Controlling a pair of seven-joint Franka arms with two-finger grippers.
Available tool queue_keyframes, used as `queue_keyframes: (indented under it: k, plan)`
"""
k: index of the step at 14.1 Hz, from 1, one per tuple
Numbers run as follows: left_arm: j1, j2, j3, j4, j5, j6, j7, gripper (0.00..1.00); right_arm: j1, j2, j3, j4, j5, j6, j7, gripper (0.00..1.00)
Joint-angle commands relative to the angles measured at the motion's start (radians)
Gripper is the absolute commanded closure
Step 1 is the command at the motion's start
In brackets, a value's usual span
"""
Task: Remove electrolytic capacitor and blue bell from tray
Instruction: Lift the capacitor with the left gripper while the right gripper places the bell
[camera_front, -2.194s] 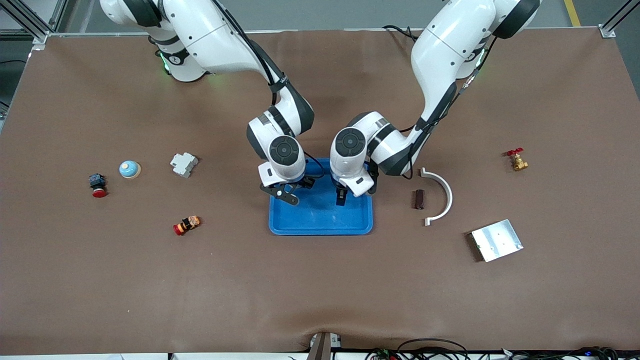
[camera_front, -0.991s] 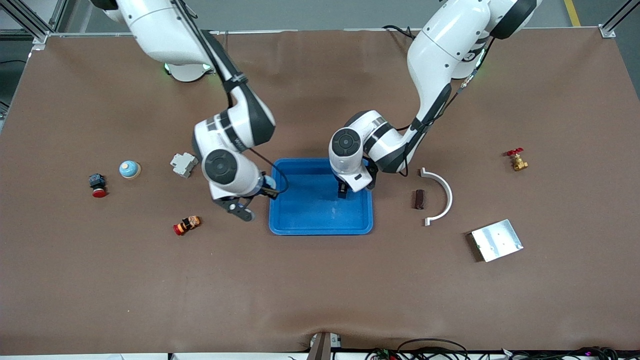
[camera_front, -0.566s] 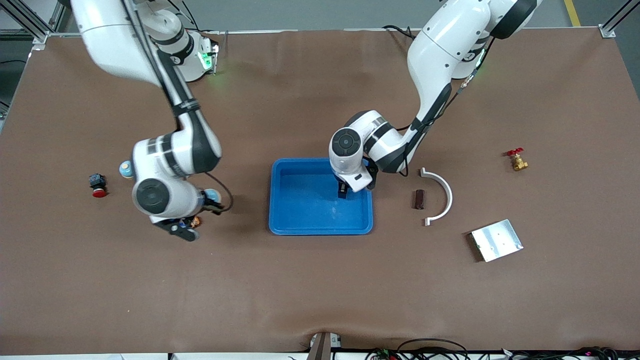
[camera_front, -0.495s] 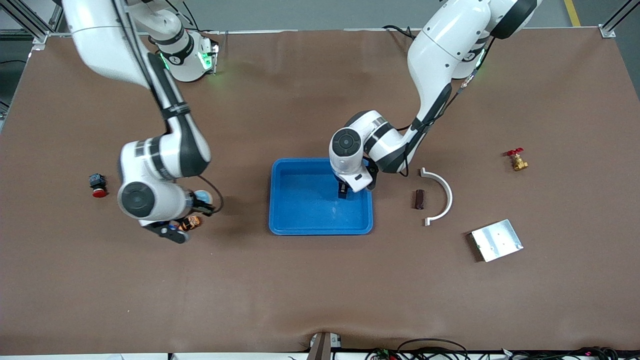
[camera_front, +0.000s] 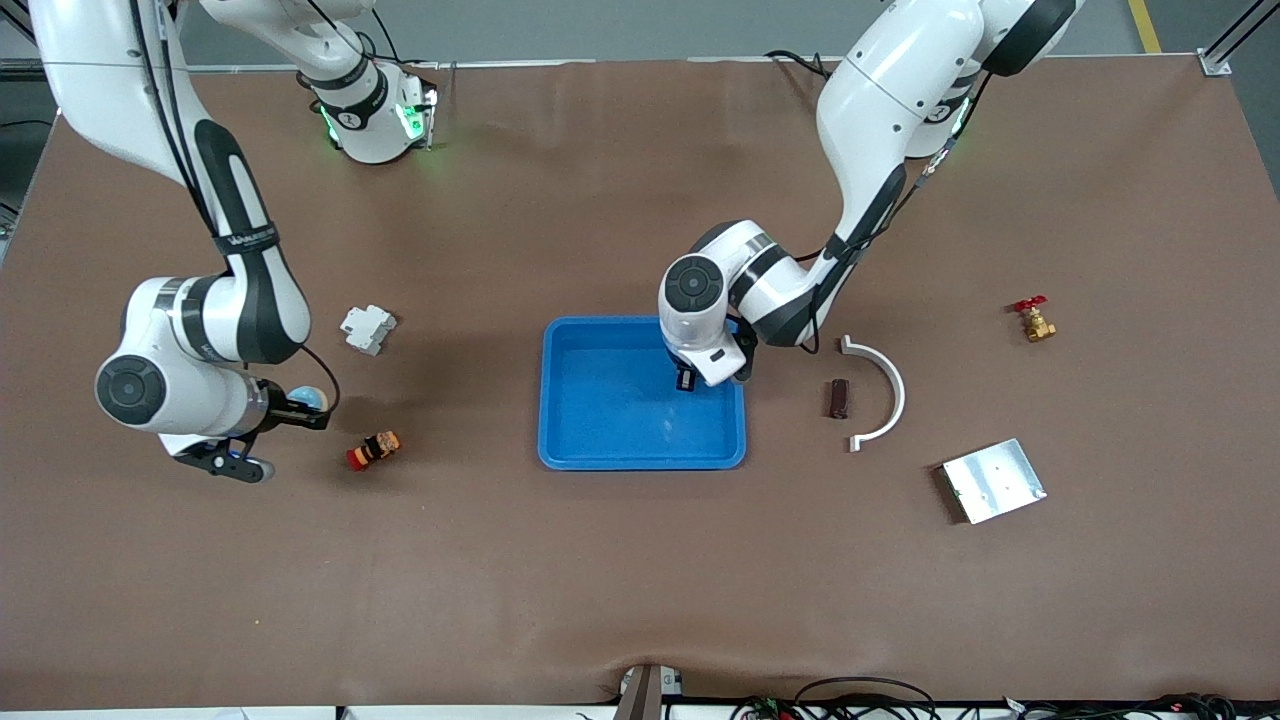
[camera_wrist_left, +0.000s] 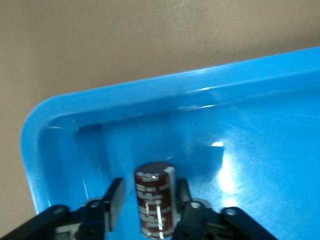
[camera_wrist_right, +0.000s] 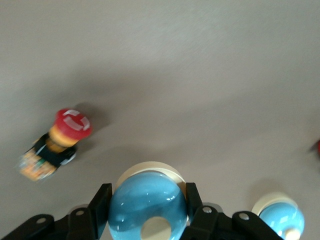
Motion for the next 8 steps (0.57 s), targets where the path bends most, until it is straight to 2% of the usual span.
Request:
queue_keyframes:
  k: [1, 3, 4, 6, 7, 8]
  plan:
    - [0.004, -0.017, 0.005, -0.009, 0.007, -0.01, 0.016, 1.0, -0.038, -0.021, 0.023, -0.067, -0.022, 0.104, -0.02, 0.87]
    - [0.002, -0.021, 0.003, 0.0, 0.019, -0.01, 0.043, 1.0, -0.035, 0.002, 0.025, -0.067, -0.008, 0.128, -0.014, 0.83]
    - [0.002, -0.029, 0.003, 0.006, 0.018, -0.013, 0.041, 1.0, -0.029, 0.005, 0.026, -0.068, -0.008, 0.129, -0.01, 0.78]
    - [0.002, -0.04, 0.003, 0.032, 0.019, -0.043, 0.044, 1.0, -0.026, 0.025, 0.028, -0.068, -0.008, 0.131, -0.005, 0.57]
    - [0.002, -0.037, 0.005, 0.064, 0.021, -0.071, 0.054, 1.0, -0.028, 0.031, 0.028, -0.068, -0.008, 0.131, -0.005, 0.38]
    - [0.005, -0.035, 0.005, 0.084, 0.024, -0.094, 0.071, 1.0, -0.031, 0.036, 0.028, -0.068, -0.008, 0.131, -0.005, 0.15]
